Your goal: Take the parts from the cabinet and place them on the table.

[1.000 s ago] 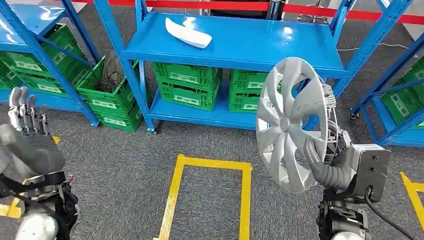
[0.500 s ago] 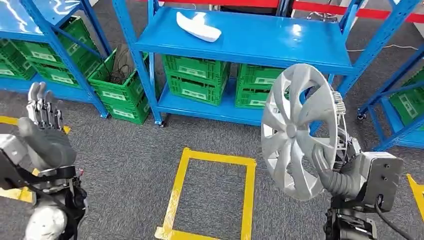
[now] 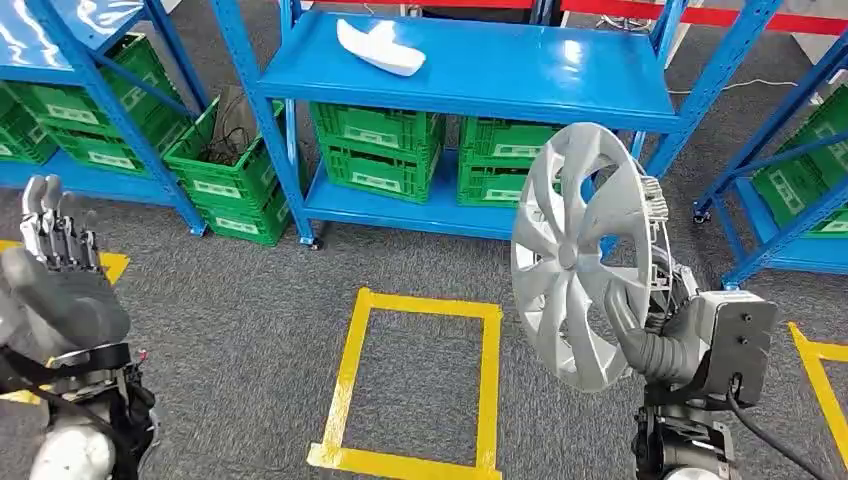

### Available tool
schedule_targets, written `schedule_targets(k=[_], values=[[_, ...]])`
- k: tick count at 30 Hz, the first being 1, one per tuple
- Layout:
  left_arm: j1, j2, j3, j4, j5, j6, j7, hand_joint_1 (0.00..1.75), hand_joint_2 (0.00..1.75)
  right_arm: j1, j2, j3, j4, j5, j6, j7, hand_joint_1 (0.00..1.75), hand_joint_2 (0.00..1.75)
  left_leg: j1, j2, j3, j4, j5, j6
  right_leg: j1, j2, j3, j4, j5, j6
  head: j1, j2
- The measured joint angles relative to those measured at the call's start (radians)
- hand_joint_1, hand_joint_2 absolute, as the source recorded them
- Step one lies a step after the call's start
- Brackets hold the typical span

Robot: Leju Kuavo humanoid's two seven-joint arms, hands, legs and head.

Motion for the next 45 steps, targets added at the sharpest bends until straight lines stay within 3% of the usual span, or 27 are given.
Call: schedule_targets(k=[1,2,5,6,7,8,10,11,12,16,17,18,20,22,24,26,27,31,32,33,35,37,38,39,41,42,45], values=[[0.000,0.000,0.000,0.000,0.000,0.000,-0.001,0.00,0.00,0.000,-0.001,0.000,0.000,0.000,0.000,0.000,1.75,1.75,0.006,0.001,-0.002,-0.011,0.011,0.007,0.003,0.001,-0.002,0.002,0.003,0.005,0.002,0.000],[-0.001,0.000,0.000,0.000,0.000,0.000,-0.001,0.00,0.00,0.001,-0.001,0.000,0.000,-0.001,0.001,0.000,1.75,1.75,0.010,0.003,-0.005,-0.013,0.019,0.013,-0.001,0.001,-0.026,0.021,-0.029,0.010,0.003,0.000],[0.000,0.000,-0.001,0.000,0.000,0.001,-0.002,0.00,0.00,-0.001,-0.003,0.001,0.000,-0.004,0.002,0.000,1.75,1.75,0.009,0.004,-0.034,-0.010,0.037,0.023,-0.004,0.000,-0.097,0.243,-0.161,0.023,0.027,0.000],[0.001,0.000,-0.002,0.000,0.000,0.002,-0.002,0.00,0.00,-0.001,-0.003,0.003,0.000,-0.005,0.002,0.000,1.75,1.75,0.009,0.004,-0.045,-0.007,0.043,0.023,-0.004,0.000,-0.113,0.299,-0.185,0.025,0.029,0.000],[0.001,0.000,-0.002,0.000,0.000,0.002,-0.001,0.00,0.00,0.000,-0.003,0.004,0.001,-0.006,0.002,0.000,1.75,1.75,0.008,0.004,-0.056,-0.003,0.049,0.023,-0.004,0.000,-0.107,0.311,-0.185,0.024,0.034,0.000],[0.002,0.000,-0.002,0.000,0.000,0.003,-0.002,0.00,0.00,0.000,-0.003,0.005,0.002,-0.006,0.002,0.000,1.75,1.75,0.008,0.003,-0.067,0.000,0.055,0.022,-0.004,0.000,-0.078,0.273,-0.166,0.022,0.038,0.000],[0.002,0.000,-0.002,0.000,0.000,0.005,-0.002,0.00,0.00,-0.001,-0.003,0.006,0.002,-0.006,0.002,0.000,1.75,1.75,0.007,0.002,-0.080,0.004,0.064,0.020,-0.003,0.000,0.030,0.106,-0.105,0.013,0.048,0.000],[0.002,0.000,-0.002,0.000,0.000,0.005,-0.002,0.00,0.00,-0.004,-0.003,0.006,0.002,-0.006,0.003,0.000,1.75,1.75,0.007,0.002,-0.083,0.005,0.069,0.018,-0.001,0.000,0.083,0.014,-0.097,0.003,0.053,0.000],[0.000,0.000,-0.001,-0.001,0.000,0.005,-0.002,0.00,0.00,-0.006,-0.003,0.006,0.002,-0.006,0.003,-0.001,1.75,1.75,0.001,0.002,-0.092,0.006,0.075,0.010,0.005,-0.001,0.100,-0.012,-0.105,-0.001,0.054,0.000],[0.001,0.001,0.000,-0.003,0.000,0.005,-0.002,0.00,0.00,-0.007,-0.005,0.006,0.003,-0.015,0.000,-0.015,1.75,1.75,0.005,0.004,-0.103,0.002,0.102,-0.015,0.006,-0.001,0.085,-0.017,-0.075,-0.025,0.055,0.000],[0.002,0.002,0.000,-0.003,0.001,0.004,-0.002,0.00,0.00,-0.008,-0.005,0.006,0.003,-0.014,-0.001,-0.020,1.75,1.75,0.007,0.002,-0.114,0.012,0.084,-0.018,0.000,-0.007,0.085,-0.024,-0.064,-0.029,0.055,0.000],[0.001,0.004,0.001,-0.003,0.004,0.004,-0.001,0.00,0.00,-0.008,-0.005,0.006,0.003,-0.014,-0.003,-0.025,1.75,1.75,0.006,0.002,-0.137,0.056,0.036,-0.022,0.000,-0.007,0.078,-0.026,-0.057,-0.036,0.049,0.000],[0.002,0.006,0.001,-0.002,0.010,0.002,0.000,0.00,0.00,-0.007,-0.004,0.006,0.003,-0.013,-0.007,-0.031,1.75,1.75,0.011,0.002,-0.188,0.214,-0.055,-0.027,0.000,-0.007,0.059,-0.024,-0.044,-0.041,0.037,0.000],[0.003,0.007,0.001,-0.002,0.014,0.002,0.000,0.00,0.00,-0.006,-0.003,0.007,0.006,-0.013,-0.008,-0.031,1.75,1.75,0.012,0.002,-0.211,0.311,-0.092,-0.032,0.000,-0.007,0.036,-0.020,-0.029,-0.040,0.031,0.000],[0.002,0.008,0.001,-0.002,0.016,0.001,0.000,0.00,0.00,-0.004,-0.003,0.007,0.011,-0.013,-0.008,-0.030,1.75,1.75,0.016,0.002,-0.135,0.219,-0.054,-0.031,-0.001,-0.006,0.016,-0.014,-0.018,-0.035,0.020,0.000],[0.000,0.008,0.002,-0.002,0.016,-0.002,0.000,0.00,0.00,-0.004,-0.003,0.008,0.011,-0.014,-0.008,-0.031,1.75,1.75,0.017,0.002,-0.008,0.032,-0.012,-0.028,-0.003,-0.004,0.000,0.001,-0.011,-0.026,0.013,0.000],[-0.001,0.008,0.002,-0.002,0.016,-0.003,0.000,0.00,0.00,-0.004,-0.003,0.008,0.012,-0.014,-0.008,-0.031,1.75,1.75,0.013,0.000,0.001,0.005,-0.038,-0.024,0.001,-0.003,-0.009,0.004,-0.007,-0.019,0.009,0.000],[-0.001,0.010,0.004,-0.005,0.015,-0.008,0.001,0.00,0.00,-0.004,-0.002,0.008,0.014,-0.023,-0.006,-0.039,1.75,1.75,0.009,-0.003,-0.004,0.003,0.002,0.005,-0.001,-0.003,-0.016,0.000,0.018,0.006,0.014,0.000],[-0.004,0.010,0.005,-0.006,0.015,-0.010,0.001,0.00,0.00,-0.003,-0.002,0.008,0.015,-0.024,-0.005,-0.042,1.75,1.75,0.015,0.000,-0.008,-0.001,0.012,0.013,-0.004,-0.002,-0.027,0.010,0.004,0.011,0.014,0.000],[-0.005,0.010,0.005,-0.006,0.015,-0.010,0.002,0.00,0.00,-0.003,-0.002,0.008,0.016,-0.027,-0.003,-0.045,1.75,1.75,0.015,0.000,-0.016,-0.001,0.018,0.019,-0.004,-0.002,-0.049,0.040,-0.034,0.015,0.021,0.000],[-0.005,0.010,0.006,-0.006,0.016,-0.010,0.001,0.00,0.00,-0.003,-0.002,0.008,0.018,-0.031,-0.002,-0.055,1.75,1.75,0.013,0.000,-0.038,0.000,0.033,0.025,-0.006,-0.002,-0.102,0.201,-0.134,0.021,0.039,0.000],[-0.005,0.010,0.007,-0.006,0.016,-0.010,0.001,0.00,0.00,-0.002,-0.001,0.008,0.021,-0.035,0.000,-0.057,1.75,1.75,0.009,0.000,-0.060,0.002,0.048,0.026,-0.005,-0.002,-0.129,0.317,-0.183,0.021,0.048,0.000],[-0.005,0.010,0.007,-0.006,0.016,-0.010,0.001,0.00,0.00,-0.002,-0.001,0.008,0.024,-0.035,0.000,-0.057,1.75,1.75,0.007,0.000,-0.070,0.003,0.055,0.025,-0.004,-0.002,-0.111,0.306,-0.177,0.018,0.053,0.000],[-0.005,0.010,0.007,-0.006,0.016,-0.010,0.001,0.00,0.00,-0.001,-0.001,0.008,0.026,-0.035,0.000,-0.057,1.75,1.75,0.005,0.000,-0.079,0.003,0.062,0.025,-0.003,-0.002,-0.067,0.248,-0.154,0.012,0.058,0.000],[-0.006,0.010,0.008,-0.006,0.016,-0.010,0.001,0.00,0.00,-0.002,-0.001,0.008,0.026,-0.035,0.000,-0.057,1.75,1.75,0.001,-0.001,-0.089,0.004,0.074,0.023,0.005,-0.002,0.064,0.051,-0.095,-0.007,0.065,0.000],[-0.006,0.010,0.009,-0.008,0.016,-0.010,0.001,0.00,0.00,-0.006,-0.001,0.008,0.026,-0.035,0.000,-0.058,1.75,1.75,0.002,0.001,-0.092,0.003,0.080,0.021,0.008,-0.005,0.091,-0.016,-0.116,-0.019,0.066,0.000],[-0.009,0.010,0.009,-0.008,0.016,-0.010,0.001,0.00,0.00,-0.005,0.000,0.008,0.028,-0.035,0.001,-0.061,1.75,1.75,0.005,0.004,-0.098,0.001,0.096,0.002,0.019,-0.006,0.082,-0.012,-0.092,-0.023,0.066,0.000]])
